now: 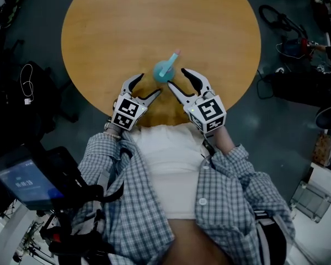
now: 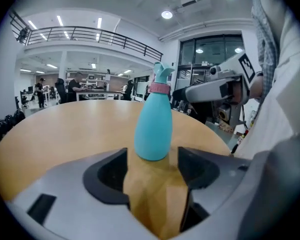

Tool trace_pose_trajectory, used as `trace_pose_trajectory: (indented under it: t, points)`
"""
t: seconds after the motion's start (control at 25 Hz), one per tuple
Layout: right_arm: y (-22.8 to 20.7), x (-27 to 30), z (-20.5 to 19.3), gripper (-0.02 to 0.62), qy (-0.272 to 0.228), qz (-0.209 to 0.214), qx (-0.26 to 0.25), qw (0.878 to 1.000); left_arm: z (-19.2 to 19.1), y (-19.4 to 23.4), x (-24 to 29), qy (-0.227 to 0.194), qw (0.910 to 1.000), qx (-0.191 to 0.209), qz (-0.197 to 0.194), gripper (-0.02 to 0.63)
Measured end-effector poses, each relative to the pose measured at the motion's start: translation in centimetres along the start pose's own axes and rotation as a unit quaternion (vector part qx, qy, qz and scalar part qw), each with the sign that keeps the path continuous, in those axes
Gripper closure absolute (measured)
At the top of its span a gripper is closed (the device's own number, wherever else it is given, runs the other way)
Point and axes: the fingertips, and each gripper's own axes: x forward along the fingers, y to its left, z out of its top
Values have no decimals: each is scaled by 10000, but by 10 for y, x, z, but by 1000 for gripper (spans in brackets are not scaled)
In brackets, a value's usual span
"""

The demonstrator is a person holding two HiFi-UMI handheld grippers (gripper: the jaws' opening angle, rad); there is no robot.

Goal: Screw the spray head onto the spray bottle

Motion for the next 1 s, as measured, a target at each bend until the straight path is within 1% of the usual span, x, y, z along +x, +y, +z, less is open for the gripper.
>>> trace_pose_trajectory:
  t: [0.04,0.08,0.12,0.16,0.2,0.24,0.28,0.32,0.44,0.6,0.76,1.0]
  points:
    - [-2,-3,-4,366,-33,-32,-30,10000,-2,4,-5,-15,9999,-111,119,325]
    - [-6,-4,-8,391,-47,-98,-66,9999,-3,9,-9,-52,9994,-223,246,366]
    - [-9,-6,-12,457,-48,-186,-96,9998,-3,13,-13,-109,9989,-298,357,410]
    - [-12,-6,-16,492,-42,-278,-117,9995,-1,16,-16,-167,9984,-326,434,466]
    - [-14,-7,-19,549,-38,-361,-119,9993,0,18,-18,-218,9981,-319,473,519]
    - [-16,-7,-22,591,-47,-421,-90,9991,1,18,-19,-263,9980,-305,487,550]
    - [-17,-6,-25,600,-67,-453,-20,9989,3,18,-20,-309,9979,-302,491,586]
    - [-18,-5,-28,600,-91,-465,79,9988,6,18,-21,-358,9976,-313,494,600]
    - [-19,-3,-36,600,-73,-509,276,9983,9,20,-24,-482,9967,-406,507,600]
    - [-18,-11,-42,600,13,-552,313,9980,13,14,-28,-526,9961,-437,554,600]
    - [-21,-20,-44,601,61,-721,296,9969,16,6,-32,-555,9956,-487,583,600]
    - [-21,-19,-44,601,95,-674,314,9972,15,5,-31,-558,9954,-537,562,600]
